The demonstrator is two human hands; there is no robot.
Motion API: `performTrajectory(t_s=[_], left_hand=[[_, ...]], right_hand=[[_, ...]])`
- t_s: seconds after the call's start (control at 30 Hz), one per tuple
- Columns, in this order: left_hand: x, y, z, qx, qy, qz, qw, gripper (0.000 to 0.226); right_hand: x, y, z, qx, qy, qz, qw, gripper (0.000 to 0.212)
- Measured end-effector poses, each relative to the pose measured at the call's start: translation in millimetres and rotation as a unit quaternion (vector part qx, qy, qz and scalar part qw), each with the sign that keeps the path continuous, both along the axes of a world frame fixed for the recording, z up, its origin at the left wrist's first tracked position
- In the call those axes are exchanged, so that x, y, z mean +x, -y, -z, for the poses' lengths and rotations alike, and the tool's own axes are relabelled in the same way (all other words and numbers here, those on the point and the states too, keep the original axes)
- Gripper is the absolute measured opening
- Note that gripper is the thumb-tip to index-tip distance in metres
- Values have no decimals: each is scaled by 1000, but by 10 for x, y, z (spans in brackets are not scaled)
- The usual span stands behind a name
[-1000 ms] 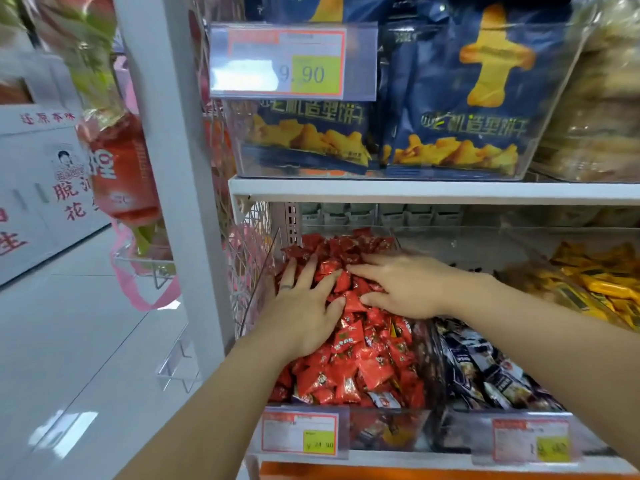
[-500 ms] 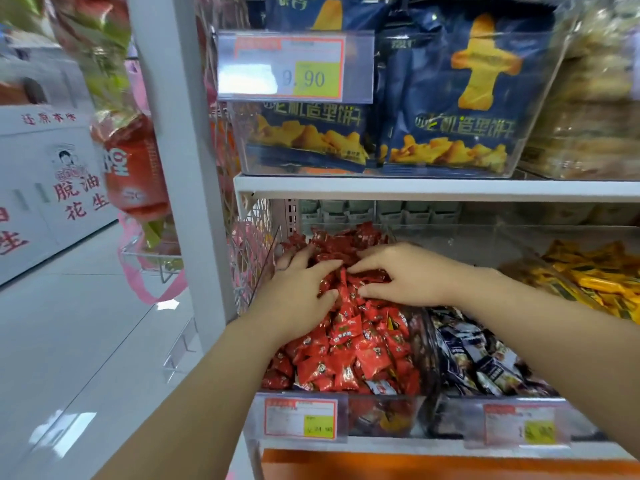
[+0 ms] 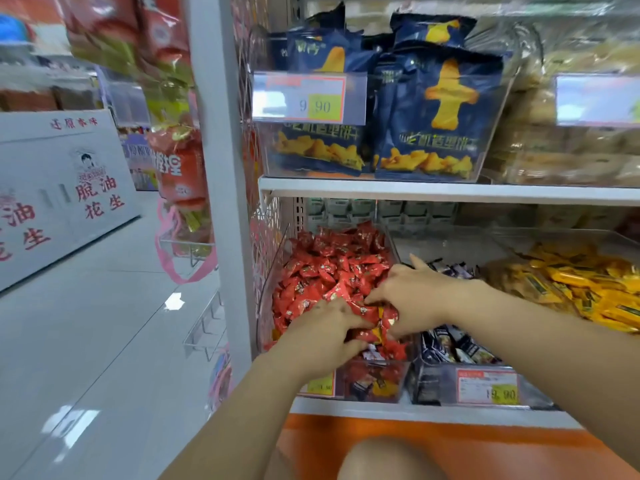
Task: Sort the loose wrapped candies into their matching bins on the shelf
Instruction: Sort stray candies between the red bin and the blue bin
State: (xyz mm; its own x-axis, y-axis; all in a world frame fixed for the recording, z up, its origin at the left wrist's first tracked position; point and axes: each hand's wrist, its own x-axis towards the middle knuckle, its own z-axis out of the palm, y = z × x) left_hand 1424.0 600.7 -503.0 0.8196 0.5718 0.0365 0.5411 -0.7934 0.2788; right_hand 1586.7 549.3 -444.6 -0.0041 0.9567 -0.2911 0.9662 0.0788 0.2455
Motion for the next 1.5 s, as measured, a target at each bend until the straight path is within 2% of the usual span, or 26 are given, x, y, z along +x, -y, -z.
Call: performTrajectory(t_s=[0.07,0.17,0.33,0.43,0.5,0.6,0.67,0.87,1.1,1.2,1.37,1.5], left_hand=[[21,-70,-1,28,1,-26,999,42],[50,-170,0,50,51,-60,996,37],[62,-266,31,58,107,-90,989,29],[37,-270,53,42,133,-80,987,27],[10,-272,73,25,151,-68,986,28],[-32,-264,63,10,167,-41,985,27],[-55,-230,27,14,150,-18,988,25],[-37,-117,-28,-2,39,5,999,37],[110,-68,-133,0,-55,-5,998,41],[155,-65,-146,-3,-82,-18,996,43],[157,-134,-108,27,-38,-29,998,37],[106,-211,-58,-3,70,-29,997,35]], right_hand=[[2,-45,8,7,-19,16,1000,65],[3,-130,1,20,-31,26,999,57],[-55,-229,71,47,-1,20,999,57],[-70,-249,99,93,0,-2,996,38],[-56,-247,93,107,-29,-5,994,32],[-21,-227,76,117,-110,10,987,37],[4,-203,58,139,-175,15,975,38],[27,-135,84,239,-270,38,932,31],[-66,-182,219,324,-274,37,905,20],[-65,-182,254,333,-306,46,891,17],[-14,-124,225,320,-391,66,861,20],[-36,-75,204,319,-444,82,833,9]])
